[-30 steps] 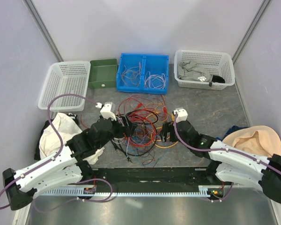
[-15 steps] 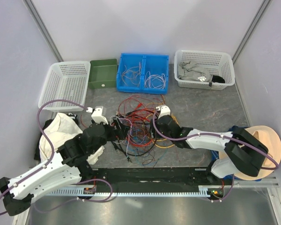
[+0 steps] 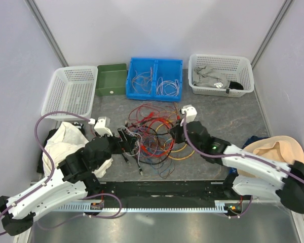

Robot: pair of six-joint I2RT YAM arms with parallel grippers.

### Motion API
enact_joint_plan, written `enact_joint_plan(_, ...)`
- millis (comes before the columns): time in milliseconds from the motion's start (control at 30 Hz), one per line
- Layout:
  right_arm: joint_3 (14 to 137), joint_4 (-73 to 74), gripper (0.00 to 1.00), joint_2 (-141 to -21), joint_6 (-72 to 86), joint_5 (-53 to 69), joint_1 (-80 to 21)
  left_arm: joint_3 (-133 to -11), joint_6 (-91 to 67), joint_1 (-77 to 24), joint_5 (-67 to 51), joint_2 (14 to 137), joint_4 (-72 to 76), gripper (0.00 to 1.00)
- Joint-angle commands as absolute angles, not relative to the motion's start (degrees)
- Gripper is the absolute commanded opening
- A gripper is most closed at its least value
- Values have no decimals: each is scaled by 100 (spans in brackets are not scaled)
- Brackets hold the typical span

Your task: Untangle the cables

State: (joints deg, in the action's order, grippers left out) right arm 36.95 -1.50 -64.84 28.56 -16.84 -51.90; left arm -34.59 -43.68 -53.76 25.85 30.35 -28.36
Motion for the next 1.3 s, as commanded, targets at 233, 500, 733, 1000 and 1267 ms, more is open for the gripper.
enact_joint_plan(233, 5923, 1766, 0, -4966, 2153, -1837, -5265, -3981, -3956, -5388, 3173, 3287, -2331, 100)
enact_joint_plan(500, 5915, 1819, 0, -4808, 2487, -1389, -5256, -3667, -2797, -5388, 1351, 3357, 31, 100)
enact_joint_plan(733, 5783, 1802, 0, -4834, 2636, -1257, -5265, -3621, -2373, -5388, -807, 4437, 1757, 99)
enact_joint_plan(1000, 5520, 1732, 0, -4773, 2725, -1186, -5256, -3911, -2461, -5432, -1809, 5554, 2179, 91)
enact_joint_plan(1267, 5388, 1731, 0, -4676, 2707, -1266, -5247, -3587, -2452, -5537, -1469, 4995, 2426, 81)
